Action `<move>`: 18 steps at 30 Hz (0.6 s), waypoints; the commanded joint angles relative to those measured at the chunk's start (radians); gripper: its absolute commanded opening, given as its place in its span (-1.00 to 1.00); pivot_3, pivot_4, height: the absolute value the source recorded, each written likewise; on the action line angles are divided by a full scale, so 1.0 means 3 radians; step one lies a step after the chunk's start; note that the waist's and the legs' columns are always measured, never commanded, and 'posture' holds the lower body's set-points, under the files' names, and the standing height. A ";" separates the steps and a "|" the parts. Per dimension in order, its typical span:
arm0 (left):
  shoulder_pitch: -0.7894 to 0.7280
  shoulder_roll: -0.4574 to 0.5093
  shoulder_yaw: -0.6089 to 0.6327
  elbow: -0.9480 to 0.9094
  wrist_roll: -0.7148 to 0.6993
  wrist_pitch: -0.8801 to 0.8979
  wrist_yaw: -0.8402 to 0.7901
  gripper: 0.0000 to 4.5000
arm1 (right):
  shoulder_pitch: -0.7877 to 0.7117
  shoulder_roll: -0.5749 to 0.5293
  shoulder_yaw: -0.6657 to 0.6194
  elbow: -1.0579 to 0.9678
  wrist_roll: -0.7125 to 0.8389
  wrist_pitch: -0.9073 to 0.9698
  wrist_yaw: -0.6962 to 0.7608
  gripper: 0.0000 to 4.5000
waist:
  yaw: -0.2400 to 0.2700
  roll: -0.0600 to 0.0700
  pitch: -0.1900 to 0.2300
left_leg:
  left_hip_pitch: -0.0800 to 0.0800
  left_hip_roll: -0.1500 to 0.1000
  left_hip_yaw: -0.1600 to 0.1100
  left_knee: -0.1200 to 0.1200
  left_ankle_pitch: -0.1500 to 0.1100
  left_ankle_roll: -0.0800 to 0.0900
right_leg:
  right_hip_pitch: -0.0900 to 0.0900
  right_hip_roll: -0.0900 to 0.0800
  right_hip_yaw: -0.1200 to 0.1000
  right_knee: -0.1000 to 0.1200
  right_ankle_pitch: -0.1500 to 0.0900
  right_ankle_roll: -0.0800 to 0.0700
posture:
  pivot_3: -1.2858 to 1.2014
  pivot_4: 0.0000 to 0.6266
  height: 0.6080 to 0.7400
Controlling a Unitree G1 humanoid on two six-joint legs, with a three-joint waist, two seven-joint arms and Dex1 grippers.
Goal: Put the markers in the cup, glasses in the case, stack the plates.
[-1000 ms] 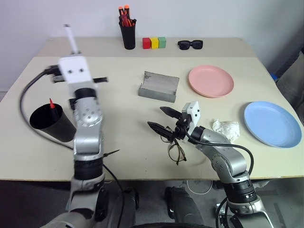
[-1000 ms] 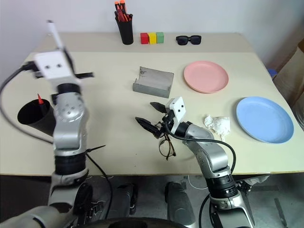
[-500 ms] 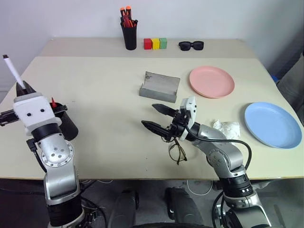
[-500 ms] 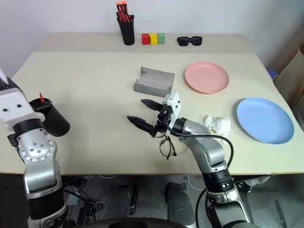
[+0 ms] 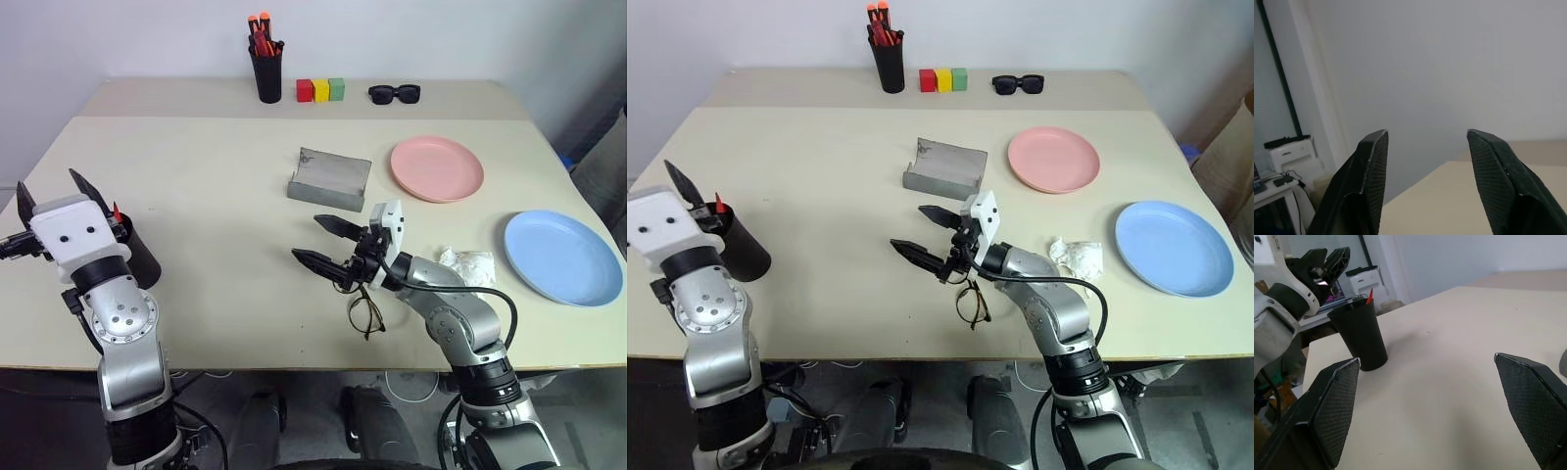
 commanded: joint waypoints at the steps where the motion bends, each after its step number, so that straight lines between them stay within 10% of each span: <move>1: -0.0202 -0.0004 -0.0190 -0.0033 -0.0184 -0.0085 -0.0197 0.14 | -0.0002 0.0001 -0.0042 -0.0109 0.0009 -0.0062 -0.0012 1.00 | 0.0000 0.0000 0.0000 | 0.0000 0.0000 0.0000 0.0000 0.0000 0.0000 | 0.0000 0.0000 0.0000 0.0000 0.0000 0.0000 | 0.03 -0.52 1.00; 7: -0.0852 0.0085 -0.1075 0.0448 -0.0680 0.0836 -0.1358 0.14 | 0.0017 -0.0032 -0.0052 -0.0083 -0.0057 -0.0051 -0.0096 1.00 | -0.0005 -0.0001 -0.0001 | 0.0000 -0.0003 -0.0001 0.0004 0.0000 0.0000 | 0.0006 -0.0001 -0.0002 -0.0003 -0.0001 -0.0002 | 0.03 -0.52 1.00; 10: -0.1304 0.0172 -0.1284 0.1123 -0.0769 0.1171 -0.1737 0.53 | 0.0018 -0.0057 -0.0058 -0.0080 -0.0130 -0.0065 -0.0169 1.00 | -0.0028 0.0000 0.0000 | 0.0003 -0.0001 0.0001 0.0002 -0.0001 0.0002 | 0.0004 0.0003 0.0000 -0.0001 0.0000 0.0001 | 0.03 -0.52 1.00; 12: -0.1660 0.0252 -0.1437 0.1668 -0.0790 0.0993 -0.2048 0.97 | 0.0009 -0.0085 -0.0083 -0.0084 -0.0202 -0.0068 -0.0254 1.00 | -0.0038 0.0001 0.0001 | 0.0004 0.0002 -0.0001 -0.0001 -0.0001 0.0002 | 0.0001 0.0008 0.0000 0.0003 0.0000 0.0001 | 0.03 -0.52 1.00; 18: -0.2764 0.0317 -0.1643 0.3758 -0.0766 0.0323 -0.2814 0.99 | 0.0146 -0.0278 -0.0283 -0.0392 -0.0235 0.0056 -0.0447 1.00 | -0.0008 0.0002 0.0001 | -0.0003 -0.0002 0.0000 -0.0002 -0.0001 0.0002 | -0.0004 0.0004 -0.0001 -0.0001 0.0000 0.0003 | 0.03 -0.52 1.00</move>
